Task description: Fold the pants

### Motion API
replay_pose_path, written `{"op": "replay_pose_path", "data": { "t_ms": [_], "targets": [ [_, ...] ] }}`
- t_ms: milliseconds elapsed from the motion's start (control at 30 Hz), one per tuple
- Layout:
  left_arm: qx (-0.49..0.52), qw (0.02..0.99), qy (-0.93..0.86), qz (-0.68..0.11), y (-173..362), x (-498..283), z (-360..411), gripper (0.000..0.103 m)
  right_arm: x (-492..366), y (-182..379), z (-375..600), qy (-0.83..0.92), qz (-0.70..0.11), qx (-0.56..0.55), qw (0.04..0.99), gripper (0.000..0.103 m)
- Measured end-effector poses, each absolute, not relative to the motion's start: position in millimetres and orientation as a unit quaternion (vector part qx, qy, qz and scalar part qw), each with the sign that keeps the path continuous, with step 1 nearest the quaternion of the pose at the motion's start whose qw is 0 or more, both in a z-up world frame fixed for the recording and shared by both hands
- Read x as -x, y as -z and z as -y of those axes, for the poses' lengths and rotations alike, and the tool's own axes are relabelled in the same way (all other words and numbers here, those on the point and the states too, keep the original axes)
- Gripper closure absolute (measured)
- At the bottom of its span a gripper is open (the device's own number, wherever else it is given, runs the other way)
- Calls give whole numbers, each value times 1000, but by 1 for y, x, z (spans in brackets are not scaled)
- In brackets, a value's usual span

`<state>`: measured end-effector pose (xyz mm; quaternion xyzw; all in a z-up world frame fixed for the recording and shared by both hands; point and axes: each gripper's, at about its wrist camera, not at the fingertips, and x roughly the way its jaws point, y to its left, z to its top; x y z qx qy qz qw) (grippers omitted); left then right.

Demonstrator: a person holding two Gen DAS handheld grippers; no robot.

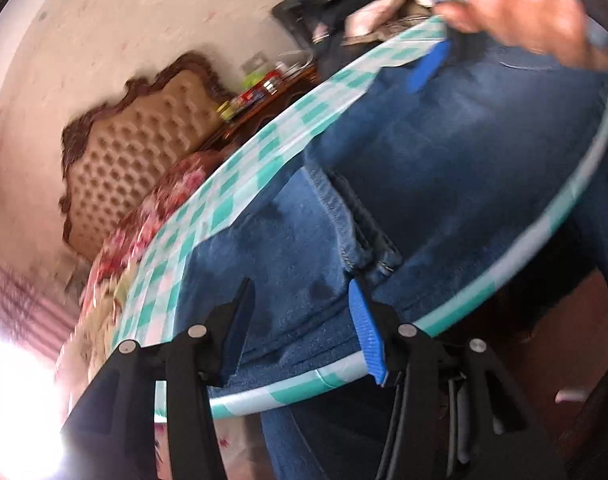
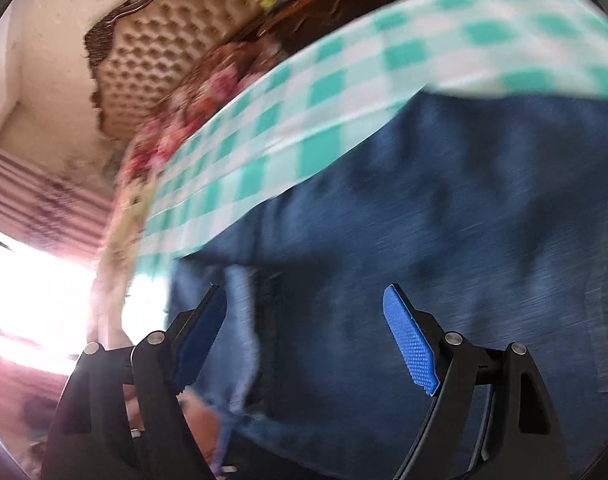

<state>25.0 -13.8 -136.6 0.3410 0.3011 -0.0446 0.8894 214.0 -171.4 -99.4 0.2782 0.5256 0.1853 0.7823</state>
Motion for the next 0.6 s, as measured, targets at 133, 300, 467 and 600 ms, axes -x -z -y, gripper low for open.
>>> {"op": "replay_pose_path", "data": {
  "t_ms": [133,300,467,600],
  "targets": [
    [-356,883,77,-297,141,-22,22,56,-215,105,149,-200,-541,-263,773,24],
    [-358,869,117,-320,156,-39,33,64,-212,118,135,-211,-563,-259,756,31],
    [-341,874,120,-324,157,-54,29,59,-216,120,143,-212,-565,-281,746,31],
    [-305,876,141,-345,154,-60,27,72,-218,118,152,-216,-563,-311,734,31]
  ]
}}
